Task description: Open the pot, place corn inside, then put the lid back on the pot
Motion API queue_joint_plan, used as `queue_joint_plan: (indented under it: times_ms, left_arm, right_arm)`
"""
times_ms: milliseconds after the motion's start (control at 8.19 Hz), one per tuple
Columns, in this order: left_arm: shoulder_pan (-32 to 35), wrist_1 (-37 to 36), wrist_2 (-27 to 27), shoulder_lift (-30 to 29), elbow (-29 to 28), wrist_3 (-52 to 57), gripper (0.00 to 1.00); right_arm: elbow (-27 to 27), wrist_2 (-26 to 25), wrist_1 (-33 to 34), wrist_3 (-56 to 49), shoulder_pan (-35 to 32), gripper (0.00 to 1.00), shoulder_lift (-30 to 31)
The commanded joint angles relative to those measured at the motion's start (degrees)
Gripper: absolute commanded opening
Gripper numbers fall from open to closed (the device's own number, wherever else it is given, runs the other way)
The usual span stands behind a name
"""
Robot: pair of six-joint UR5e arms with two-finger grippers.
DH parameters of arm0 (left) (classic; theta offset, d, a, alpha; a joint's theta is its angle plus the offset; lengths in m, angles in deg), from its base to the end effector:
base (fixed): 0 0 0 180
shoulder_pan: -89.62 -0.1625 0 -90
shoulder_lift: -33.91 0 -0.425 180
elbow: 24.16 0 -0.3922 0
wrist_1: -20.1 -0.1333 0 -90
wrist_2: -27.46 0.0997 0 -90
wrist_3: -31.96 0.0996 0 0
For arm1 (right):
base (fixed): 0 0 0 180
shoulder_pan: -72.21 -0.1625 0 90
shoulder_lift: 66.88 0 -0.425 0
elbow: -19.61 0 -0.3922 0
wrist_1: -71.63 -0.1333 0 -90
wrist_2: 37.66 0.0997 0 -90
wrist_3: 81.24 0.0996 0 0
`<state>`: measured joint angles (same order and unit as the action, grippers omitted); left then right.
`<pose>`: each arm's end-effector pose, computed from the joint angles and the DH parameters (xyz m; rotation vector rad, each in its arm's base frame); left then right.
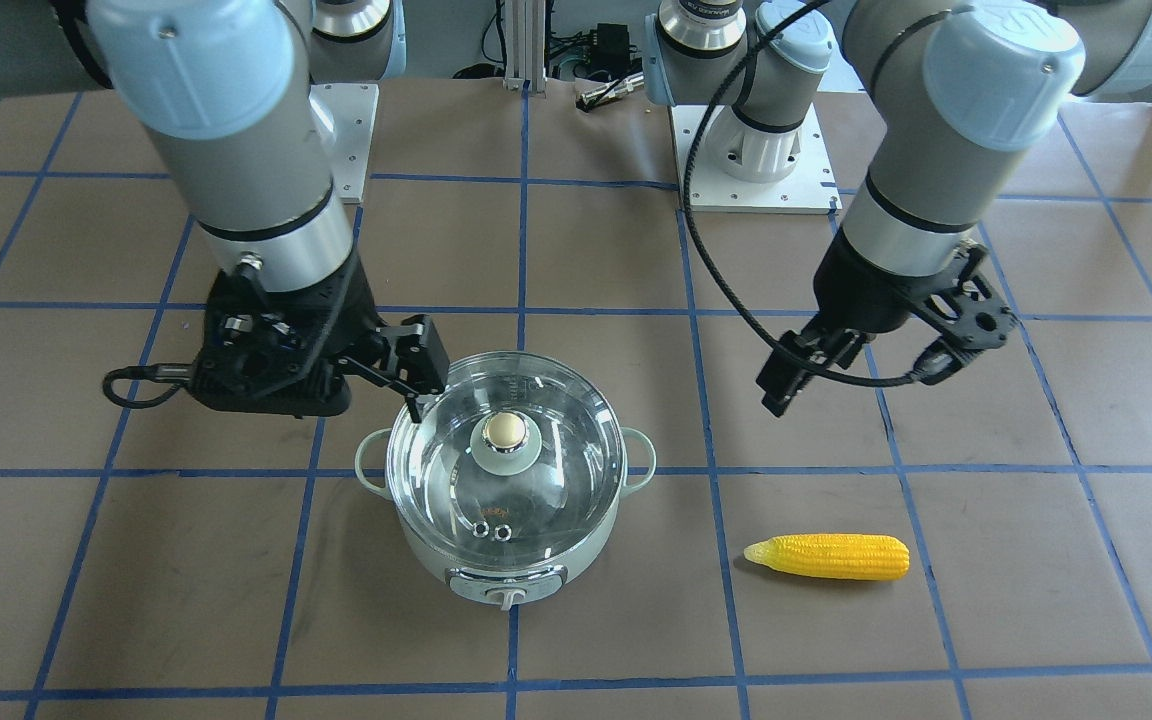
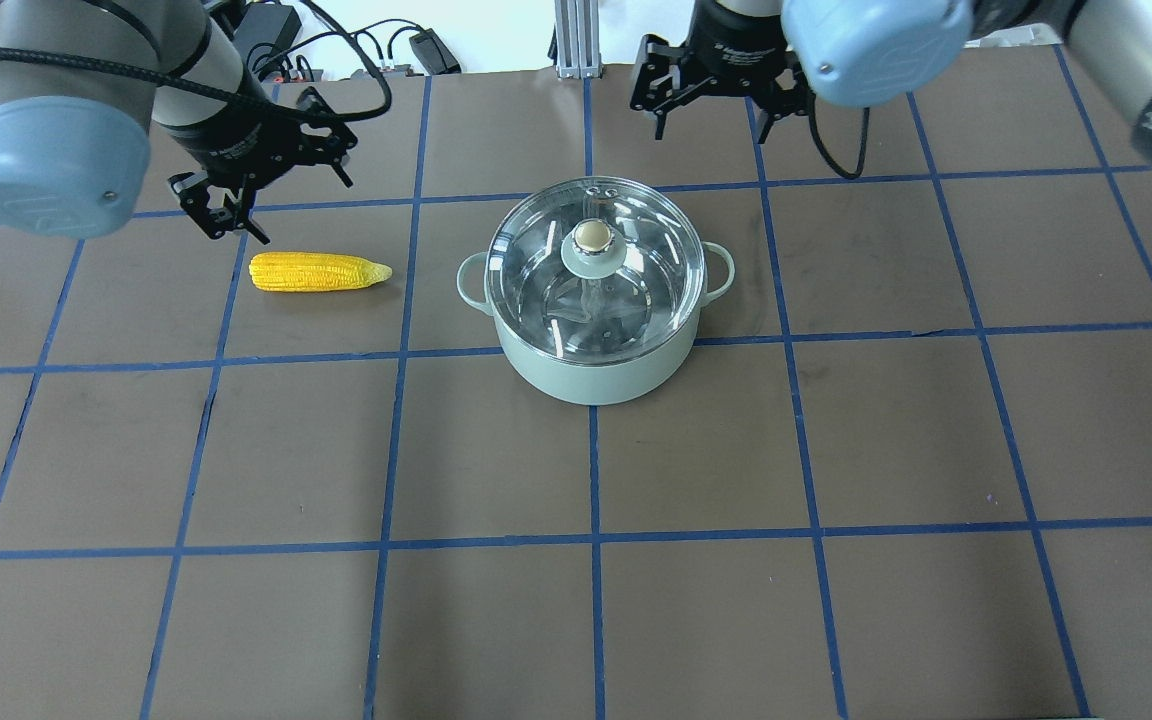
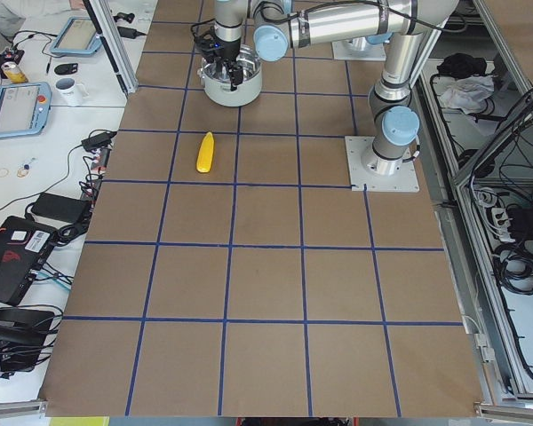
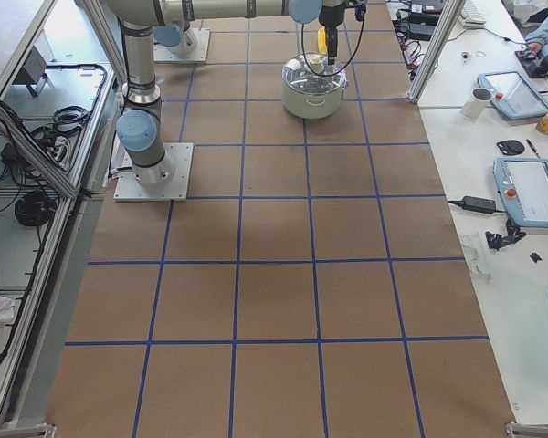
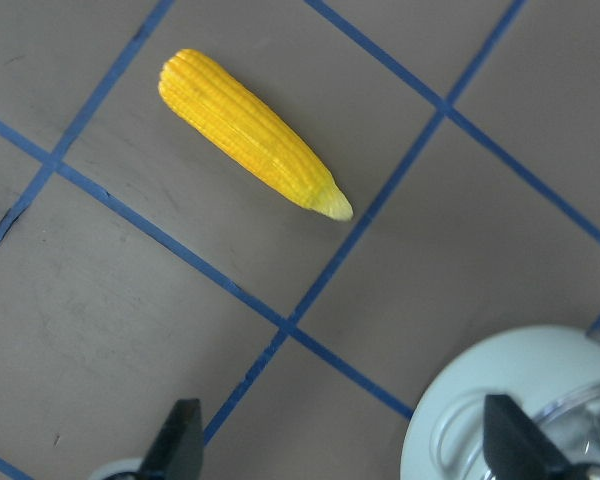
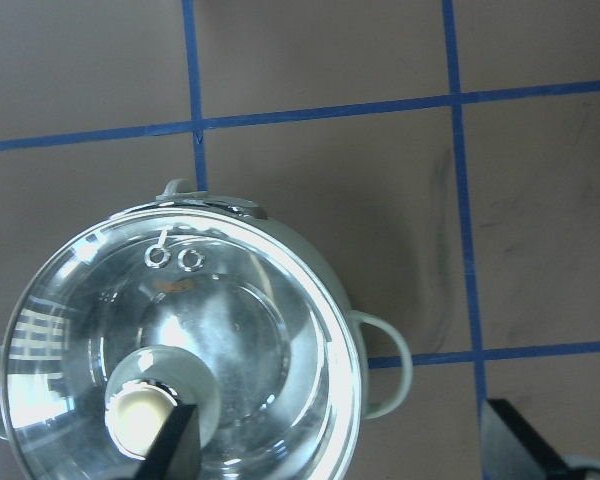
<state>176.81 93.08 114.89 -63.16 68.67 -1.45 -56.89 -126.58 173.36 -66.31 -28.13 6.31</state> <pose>-0.1106 -0.5560 0.4305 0.9475 -2.9108 0.1656 0.2456 -0.5932 0.4628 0.1213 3.0812 -0.2151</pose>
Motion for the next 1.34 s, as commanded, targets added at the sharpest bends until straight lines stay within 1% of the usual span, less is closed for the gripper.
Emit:
queue_joint_plan:
  times_ms: [0,244,489,611,855,1099,1221]
  left_arm:
    - [-7.2,-5.1,-0.3,-2.7,0.2,-17.9,1.0]
    - [-7.6,-5.1,-0.1,-7.9,-0.3,-25.8,1.0]
    - [-7.6,-5.5,-0.2,-11.9,-0.6,-29.0,1.0]
    - [-7.6,-7.6,-0.3,-13.9,-0.6,-29.9,1.0]
    - [-7.6,-16.5,-0.4,-19.5,-0.6,-29.8,1.0]
    - [-7.6,-19.3,-0.1,-23.0,-0.9,-30.0,1.0]
    - [-7.6,-19.3,0.0,-23.7,-0.9,-30.0,1.0]
  right_arm:
    - [0.2,0.2,5.6,10.9,-6.3,1.0,-5.9]
    - [-0.1,2.1,6.3,14.6,-8.0,1.0,-7.4]
    - [-1.6,2.2,6.1,14.6,-8.4,1.0,-8.1]
    - [-2.1,2.2,6.2,14.6,-8.4,1.0,-8.1]
    - [-3.1,2.1,6.0,14.3,-8.4,1.0,-8.2]
    - [-3.8,2.1,6.0,14.6,-8.4,0.99,-8.2]
    - [-3.9,2.1,6.0,14.6,-8.4,0.96,-8.2]
